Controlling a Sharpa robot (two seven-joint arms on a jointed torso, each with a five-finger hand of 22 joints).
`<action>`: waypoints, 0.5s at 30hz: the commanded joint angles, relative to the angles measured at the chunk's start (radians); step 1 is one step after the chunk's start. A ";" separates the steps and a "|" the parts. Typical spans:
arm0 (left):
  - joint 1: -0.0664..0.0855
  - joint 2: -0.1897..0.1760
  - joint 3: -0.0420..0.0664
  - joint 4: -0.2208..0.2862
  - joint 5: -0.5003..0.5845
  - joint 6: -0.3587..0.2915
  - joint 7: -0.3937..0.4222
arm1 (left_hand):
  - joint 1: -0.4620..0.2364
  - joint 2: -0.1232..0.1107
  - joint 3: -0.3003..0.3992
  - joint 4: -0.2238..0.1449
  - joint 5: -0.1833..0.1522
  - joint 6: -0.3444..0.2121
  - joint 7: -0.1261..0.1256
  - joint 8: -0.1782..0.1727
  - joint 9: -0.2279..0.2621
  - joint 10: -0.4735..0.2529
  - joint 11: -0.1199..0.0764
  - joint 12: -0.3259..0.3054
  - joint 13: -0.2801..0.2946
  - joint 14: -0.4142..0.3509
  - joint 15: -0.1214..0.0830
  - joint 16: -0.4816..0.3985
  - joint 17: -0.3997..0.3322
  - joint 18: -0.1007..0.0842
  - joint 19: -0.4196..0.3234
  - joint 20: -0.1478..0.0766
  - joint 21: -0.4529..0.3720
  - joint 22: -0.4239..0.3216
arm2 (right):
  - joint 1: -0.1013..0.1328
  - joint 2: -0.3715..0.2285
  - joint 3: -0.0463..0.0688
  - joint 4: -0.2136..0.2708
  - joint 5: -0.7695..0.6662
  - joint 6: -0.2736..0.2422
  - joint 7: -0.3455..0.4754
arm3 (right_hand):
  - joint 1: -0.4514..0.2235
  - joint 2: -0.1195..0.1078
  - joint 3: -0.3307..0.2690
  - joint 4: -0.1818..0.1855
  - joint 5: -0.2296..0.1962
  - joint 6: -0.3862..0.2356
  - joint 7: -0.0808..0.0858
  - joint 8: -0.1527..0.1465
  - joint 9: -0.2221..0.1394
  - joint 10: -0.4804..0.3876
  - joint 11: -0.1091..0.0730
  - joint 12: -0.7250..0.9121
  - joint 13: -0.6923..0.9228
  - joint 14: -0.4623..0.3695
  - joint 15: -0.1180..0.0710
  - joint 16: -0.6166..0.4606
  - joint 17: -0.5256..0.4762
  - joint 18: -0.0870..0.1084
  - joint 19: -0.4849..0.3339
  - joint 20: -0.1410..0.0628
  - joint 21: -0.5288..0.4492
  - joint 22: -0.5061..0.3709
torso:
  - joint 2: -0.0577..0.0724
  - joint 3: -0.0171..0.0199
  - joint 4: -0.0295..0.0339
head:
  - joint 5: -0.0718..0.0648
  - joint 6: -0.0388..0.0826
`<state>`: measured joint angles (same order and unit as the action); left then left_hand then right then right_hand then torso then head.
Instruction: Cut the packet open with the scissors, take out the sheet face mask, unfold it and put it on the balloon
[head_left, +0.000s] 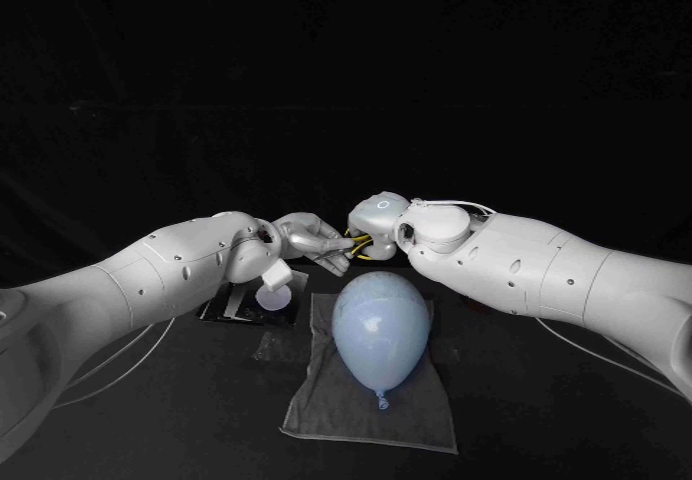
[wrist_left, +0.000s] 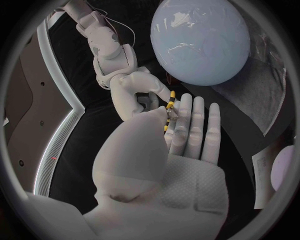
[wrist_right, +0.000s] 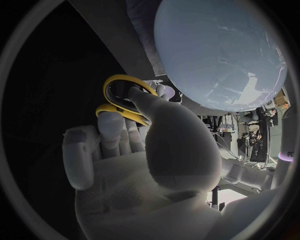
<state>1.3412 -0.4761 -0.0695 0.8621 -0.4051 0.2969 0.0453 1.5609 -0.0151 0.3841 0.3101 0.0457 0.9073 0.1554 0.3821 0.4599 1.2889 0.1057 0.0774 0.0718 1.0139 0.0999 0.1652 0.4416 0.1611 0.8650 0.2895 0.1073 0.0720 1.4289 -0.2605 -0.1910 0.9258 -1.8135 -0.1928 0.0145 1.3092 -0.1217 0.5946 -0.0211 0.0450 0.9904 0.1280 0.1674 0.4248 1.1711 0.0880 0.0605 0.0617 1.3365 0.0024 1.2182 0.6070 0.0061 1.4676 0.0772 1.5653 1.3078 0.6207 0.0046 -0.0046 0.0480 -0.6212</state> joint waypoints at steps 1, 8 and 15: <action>0.012 0.011 0.012 0.030 0.079 0.038 0.086 | 0.005 0.005 0.080 -0.071 0.003 0.003 -0.008 0.007 0.001 0.001 -0.005 -0.004 0.000 0.003 -0.004 -0.004 0.001 0.011 0.006 0.001 0.001 0.000 | -0.011 0.009 -0.006 0.007 0.007 0.068 0.046 | 0.007 0.005 0.008 -0.004 0.003 -0.028 0.005 0.004 -0.002 -0.019 -0.002 -0.001 0.000 0.002 0.007 -0.003 -0.003 -0.006 0.103 0.007 0.006 0.263 | 0.001 -0.0005 -0.0010 | -0.001 0.000; 0.023 0.003 0.015 0.041 0.062 0.049 0.092 | 0.005 0.005 0.083 -0.073 0.003 0.003 -0.008 0.008 0.002 0.002 -0.005 -0.004 0.000 0.003 -0.005 -0.004 0.002 0.011 0.007 0.000 0.001 0.000 | -0.011 0.006 -0.007 0.001 0.036 0.092 0.055 | -0.007 -0.033 0.002 -0.011 0.003 -0.088 -0.024 -0.033 -0.025 -0.185 -0.002 -0.002 -0.003 -0.001 0.009 -0.014 -0.031 -0.006 0.103 0.014 0.006 0.263 | 0.001 0.0010 -0.0001 | -0.003 -0.002; 0.026 0.004 0.015 0.056 0.005 0.079 0.091 | 0.005 0.005 0.086 -0.076 0.003 0.004 -0.009 0.009 0.003 0.002 -0.006 -0.004 0.000 0.003 -0.005 -0.004 0.003 0.011 0.007 0.000 0.001 0.000 | -0.011 0.007 -0.007 -0.010 0.094 0.111 0.071 | 0.007 0.011 0.007 -0.008 0.003 -0.128 -0.022 -0.058 -0.045 -0.235 -0.031 0.014 0.005 0.006 -0.016 -0.013 -0.036 -0.006 0.103 0.002 0.006 0.263 | 0.000 0.0005 0.0002 | -0.004 -0.003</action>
<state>1.3528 -0.4889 -0.0664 0.8917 -0.4157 0.3029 0.0390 1.5551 -0.0130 0.3868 0.3128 0.0456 0.9075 0.1554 0.3868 0.4592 1.2907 0.1078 0.0774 0.0718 1.0164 0.1028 0.1652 0.4430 0.1607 0.8650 0.2894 0.1073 0.0719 1.4295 -0.2635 -0.1923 0.9092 -1.7587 -0.1495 0.0373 1.3160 -0.1258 0.5982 -0.0332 0.0487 0.8693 0.1059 0.1116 0.3807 0.9209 0.0576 0.0715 0.0657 1.3379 -0.0112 1.2066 0.5713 0.0061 1.4644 0.0851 1.5644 1.3081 0.6213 0.0058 -0.0048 0.0443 -0.6239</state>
